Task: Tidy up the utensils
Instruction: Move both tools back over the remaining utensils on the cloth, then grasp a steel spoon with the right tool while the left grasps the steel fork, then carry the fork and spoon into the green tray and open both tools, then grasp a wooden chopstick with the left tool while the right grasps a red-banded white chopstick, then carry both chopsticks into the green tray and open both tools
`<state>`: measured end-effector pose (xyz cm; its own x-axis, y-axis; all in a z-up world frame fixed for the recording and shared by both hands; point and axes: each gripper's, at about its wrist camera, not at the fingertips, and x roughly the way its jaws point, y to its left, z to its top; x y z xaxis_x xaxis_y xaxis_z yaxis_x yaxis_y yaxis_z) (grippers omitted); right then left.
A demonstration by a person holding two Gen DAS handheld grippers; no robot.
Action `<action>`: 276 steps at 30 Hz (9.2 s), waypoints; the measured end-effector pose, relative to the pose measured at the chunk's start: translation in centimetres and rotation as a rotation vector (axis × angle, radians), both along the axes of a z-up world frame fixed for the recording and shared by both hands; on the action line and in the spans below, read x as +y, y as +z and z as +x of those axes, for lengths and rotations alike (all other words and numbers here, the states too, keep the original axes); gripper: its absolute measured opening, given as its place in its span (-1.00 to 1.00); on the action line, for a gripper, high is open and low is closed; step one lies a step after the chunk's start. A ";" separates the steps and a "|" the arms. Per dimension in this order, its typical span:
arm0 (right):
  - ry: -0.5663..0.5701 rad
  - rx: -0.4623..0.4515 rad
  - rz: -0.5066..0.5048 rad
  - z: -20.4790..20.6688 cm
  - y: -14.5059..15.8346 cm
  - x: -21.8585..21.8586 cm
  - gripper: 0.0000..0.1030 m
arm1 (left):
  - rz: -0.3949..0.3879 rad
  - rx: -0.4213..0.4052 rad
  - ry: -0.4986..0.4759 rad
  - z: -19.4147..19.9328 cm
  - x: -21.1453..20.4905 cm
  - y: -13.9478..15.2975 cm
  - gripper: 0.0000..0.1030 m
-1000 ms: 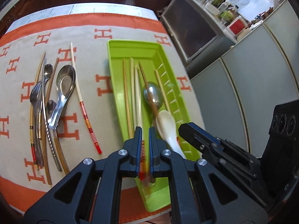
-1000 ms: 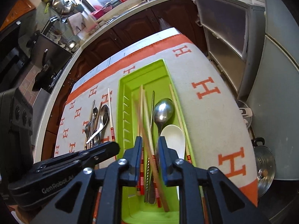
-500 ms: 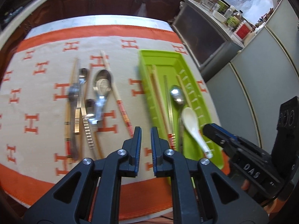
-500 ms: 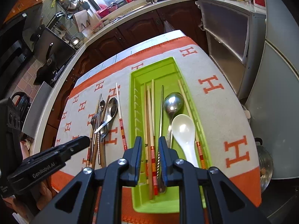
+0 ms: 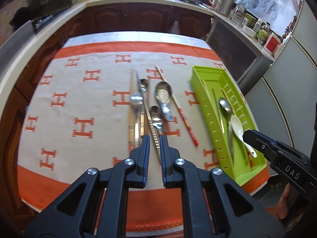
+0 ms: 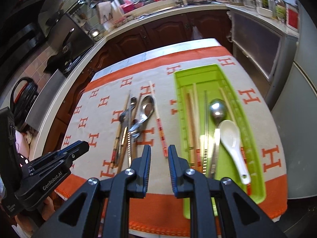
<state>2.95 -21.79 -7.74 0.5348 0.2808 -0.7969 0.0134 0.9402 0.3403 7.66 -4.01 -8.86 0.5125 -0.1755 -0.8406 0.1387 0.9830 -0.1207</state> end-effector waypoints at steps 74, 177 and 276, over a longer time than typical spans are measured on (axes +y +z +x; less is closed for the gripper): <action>-0.075 0.189 0.407 11.0 -8.6 1.0 -0.97 | -0.315 0.234 -0.004 14.0 3.4 -11.9 -0.85; -0.086 0.089 0.050 0.5 -3.0 -1.2 -0.81 | -0.142 0.059 -0.094 2.7 4.4 -0.9 -0.98; -0.173 0.087 0.047 5.4 -4.0 -11.7 -0.88 | -0.229 0.220 -0.184 8.5 -15.5 -2.7 -0.91</action>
<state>8.32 -33.51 -11.77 0.5083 0.2283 -0.8304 0.2047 0.9046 0.3740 16.17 -19.54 -11.58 0.2658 -0.4445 -0.8554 0.2568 0.8879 -0.3816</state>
